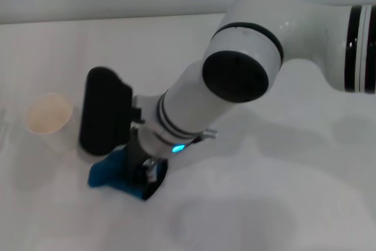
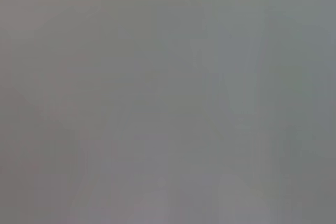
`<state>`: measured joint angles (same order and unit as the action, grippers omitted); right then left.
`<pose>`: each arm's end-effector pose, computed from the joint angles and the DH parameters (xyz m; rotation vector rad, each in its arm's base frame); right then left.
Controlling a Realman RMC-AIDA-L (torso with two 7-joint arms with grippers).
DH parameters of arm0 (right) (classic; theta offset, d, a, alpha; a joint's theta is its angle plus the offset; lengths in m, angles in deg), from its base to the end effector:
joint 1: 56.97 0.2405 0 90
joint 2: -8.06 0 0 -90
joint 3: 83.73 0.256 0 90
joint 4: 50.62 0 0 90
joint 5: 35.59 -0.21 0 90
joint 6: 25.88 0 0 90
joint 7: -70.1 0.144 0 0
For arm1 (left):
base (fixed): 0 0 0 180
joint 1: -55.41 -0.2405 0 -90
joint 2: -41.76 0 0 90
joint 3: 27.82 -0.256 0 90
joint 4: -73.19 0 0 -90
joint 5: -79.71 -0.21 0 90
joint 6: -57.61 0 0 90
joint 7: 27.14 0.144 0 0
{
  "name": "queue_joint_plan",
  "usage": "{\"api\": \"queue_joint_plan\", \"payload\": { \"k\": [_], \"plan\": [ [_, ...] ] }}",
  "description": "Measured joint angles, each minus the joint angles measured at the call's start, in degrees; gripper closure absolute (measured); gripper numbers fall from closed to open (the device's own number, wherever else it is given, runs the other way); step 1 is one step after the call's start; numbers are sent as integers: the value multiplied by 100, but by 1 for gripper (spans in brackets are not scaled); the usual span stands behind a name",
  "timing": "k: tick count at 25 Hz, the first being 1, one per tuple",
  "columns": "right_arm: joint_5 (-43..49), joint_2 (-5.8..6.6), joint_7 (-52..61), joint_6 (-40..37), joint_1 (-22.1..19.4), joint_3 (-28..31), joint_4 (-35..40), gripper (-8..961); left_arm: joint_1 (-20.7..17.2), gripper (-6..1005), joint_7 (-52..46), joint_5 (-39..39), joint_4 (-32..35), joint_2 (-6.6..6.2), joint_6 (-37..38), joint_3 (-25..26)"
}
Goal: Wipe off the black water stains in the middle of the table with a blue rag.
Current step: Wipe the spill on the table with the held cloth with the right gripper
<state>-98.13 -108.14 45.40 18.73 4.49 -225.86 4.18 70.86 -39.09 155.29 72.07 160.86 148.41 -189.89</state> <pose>0.0926 0.3157 -0.1801 -2.9332 0.0813 -0.5466 -0.3593 0.2471 0.0256 -1.5216 -0.3482 -0.7532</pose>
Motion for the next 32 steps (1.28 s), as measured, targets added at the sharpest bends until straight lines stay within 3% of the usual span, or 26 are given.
{"api": "queue_joint_plan", "payload": {
  "k": [9, 17, 20, 25, 32],
  "plan": [
    [156, 0, -21, -455, 332, 113, -1398, 862, -42, 339, 0, 12, 17, 0, -38, 20],
    [1226, 1, 338, -435, 380, 864, -1960, 862, 12, 338, 0, 43, 16, -1, -94, 43],
    [1334, -1, 405, -366, 339, 866, -1876, 862, 36, 337, 0, 44, 14, -9, -126, 49],
    [1275, 0, 433, -181, 55, 637, -1056, 861, 89, 337, 0, 50, 2, -12, -182, 52],
    [447, 1, 244, 52, 62, 79, -303, 861, 108, 338, 0, 53, 16, -9, -218, 53]
  ]
}}
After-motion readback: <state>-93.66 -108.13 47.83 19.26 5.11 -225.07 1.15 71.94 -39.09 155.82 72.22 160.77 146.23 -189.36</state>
